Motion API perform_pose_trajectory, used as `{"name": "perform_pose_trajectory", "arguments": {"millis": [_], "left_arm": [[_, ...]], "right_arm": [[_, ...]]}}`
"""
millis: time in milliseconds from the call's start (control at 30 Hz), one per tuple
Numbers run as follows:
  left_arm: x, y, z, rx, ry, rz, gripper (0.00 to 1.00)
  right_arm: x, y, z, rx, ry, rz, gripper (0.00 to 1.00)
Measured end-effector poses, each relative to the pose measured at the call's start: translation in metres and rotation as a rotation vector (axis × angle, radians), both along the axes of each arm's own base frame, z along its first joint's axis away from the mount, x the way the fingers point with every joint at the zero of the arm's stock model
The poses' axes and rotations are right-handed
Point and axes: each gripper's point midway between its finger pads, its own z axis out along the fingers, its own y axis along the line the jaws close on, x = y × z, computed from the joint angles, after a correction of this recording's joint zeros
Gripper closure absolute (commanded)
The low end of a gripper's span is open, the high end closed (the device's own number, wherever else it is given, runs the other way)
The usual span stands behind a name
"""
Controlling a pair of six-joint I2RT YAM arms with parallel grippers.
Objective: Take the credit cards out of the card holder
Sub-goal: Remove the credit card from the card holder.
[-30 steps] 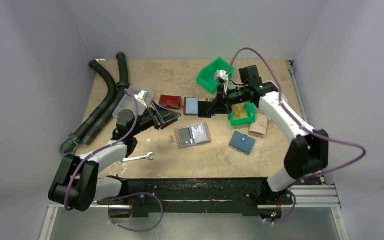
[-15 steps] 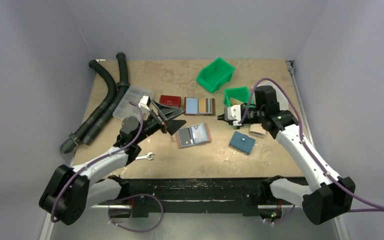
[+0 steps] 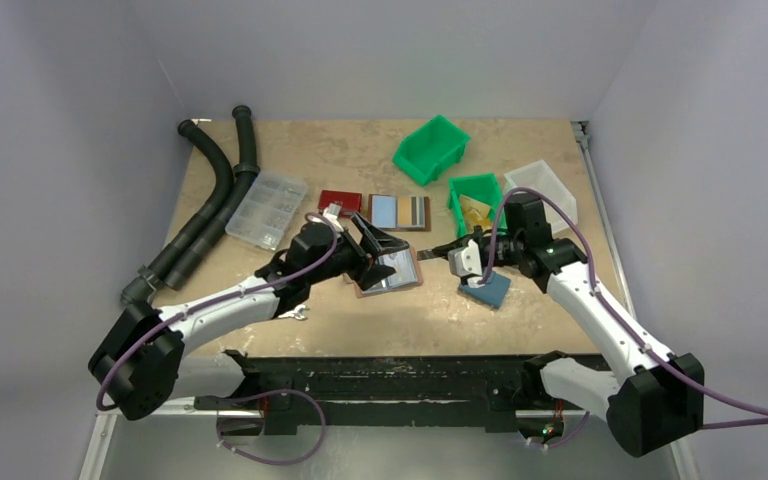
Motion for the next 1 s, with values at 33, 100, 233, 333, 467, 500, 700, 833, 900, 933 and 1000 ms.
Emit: {"name": "perform_pose_trajectory", "arguments": {"millis": [33, 100, 233, 333, 467, 500, 700, 833, 900, 933, 1000], "left_arm": [[-0.003, -0.004, -0.003, 0.01, 0.009, -0.009, 0.13], [-0.007, -0.011, -0.003, 0.012, 0.014, -0.024, 0.13], [-0.007, -0.02, 0.0, -0.004, 0.026, -0.021, 0.19], [-0.005, -0.024, -0.005, -0.014, 0.055, -0.009, 0.25], [-0.002, -0.031, -0.014, -0.022, 0.094, 0.0, 0.37], [-0.002, -0.033, -0.015, -0.025, 0.1, -0.002, 0.42], [0.001, -0.04, -0.004, -0.089, 0.1, 0.004, 0.63], [0.003, -0.042, -0.001, -0.112, 0.103, 0.009, 0.93], [0.003, -0.042, -0.005, -0.117, 0.113, 0.015, 1.0], [0.004, -0.042, -0.006, -0.129, 0.119, 0.019, 1.0], [0.004, -0.042, -0.007, -0.147, 0.122, 0.023, 1.0]], "right_arm": [[0.001, 0.0, 0.0, 0.003, -0.011, -0.004, 1.0], [0.004, 0.0, 0.001, 0.009, -0.025, -0.012, 1.0], [0.009, 0.001, 0.003, 0.013, -0.046, -0.027, 1.0], [0.009, 0.002, 0.001, 0.015, -0.054, -0.024, 1.0], [0.005, 0.005, -0.005, 0.013, -0.046, -0.013, 1.0], [0.005, 0.005, -0.006, 0.013, -0.044, -0.011, 1.0], [0.001, 0.009, -0.013, 0.013, -0.044, 0.004, 1.0], [0.001, 0.011, -0.014, 0.012, -0.057, 0.011, 0.94], [0.002, 0.01, -0.014, 0.009, -0.072, 0.013, 0.92], [0.002, 0.01, -0.015, 0.005, -0.074, 0.015, 0.89], [0.001, 0.01, -0.016, 0.001, -0.082, 0.023, 0.77]]}}
